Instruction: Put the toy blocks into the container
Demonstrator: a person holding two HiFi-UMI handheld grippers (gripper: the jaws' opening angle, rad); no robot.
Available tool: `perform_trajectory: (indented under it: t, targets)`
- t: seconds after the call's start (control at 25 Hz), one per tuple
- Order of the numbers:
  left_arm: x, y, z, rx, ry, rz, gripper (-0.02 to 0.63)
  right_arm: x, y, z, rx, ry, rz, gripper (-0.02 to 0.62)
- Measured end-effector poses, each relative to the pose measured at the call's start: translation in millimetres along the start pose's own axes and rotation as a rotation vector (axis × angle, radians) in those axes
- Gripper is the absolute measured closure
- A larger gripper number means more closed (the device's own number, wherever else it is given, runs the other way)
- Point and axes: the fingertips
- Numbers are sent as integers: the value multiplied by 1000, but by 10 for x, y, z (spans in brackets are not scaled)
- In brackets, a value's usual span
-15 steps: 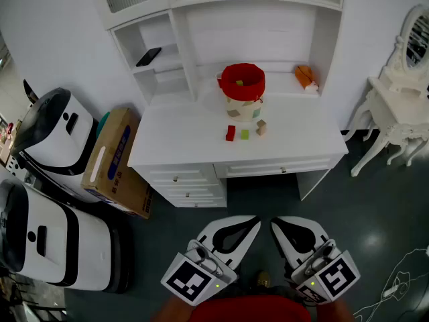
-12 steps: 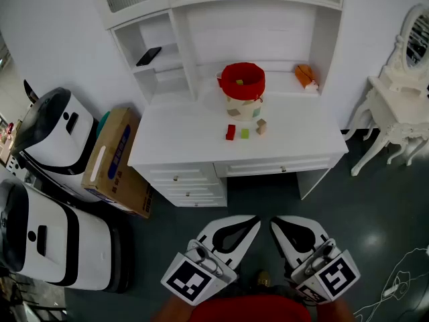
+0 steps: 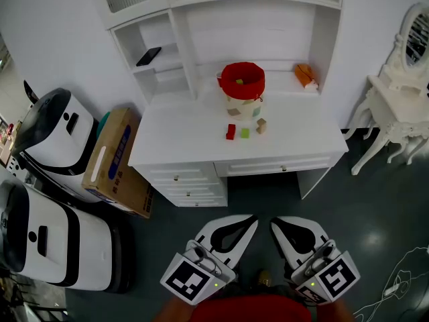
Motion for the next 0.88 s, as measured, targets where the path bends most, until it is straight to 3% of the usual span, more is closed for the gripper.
perform_trajectory:
  t: [0.32,0.88]
  targets:
    - [-166,-63,44,15,-6,29,591,0,117,-5,-5,11,-14,580]
    - [-686,-270,183,33,0,-10,592,-176,665,33,-26,-21,-60,579]
Point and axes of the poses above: the fingertips, and each gripper's own axes: y forward along the fingers, x to its right, z out of its top, and after that the axes turned 12 degrees about -y, right-handed
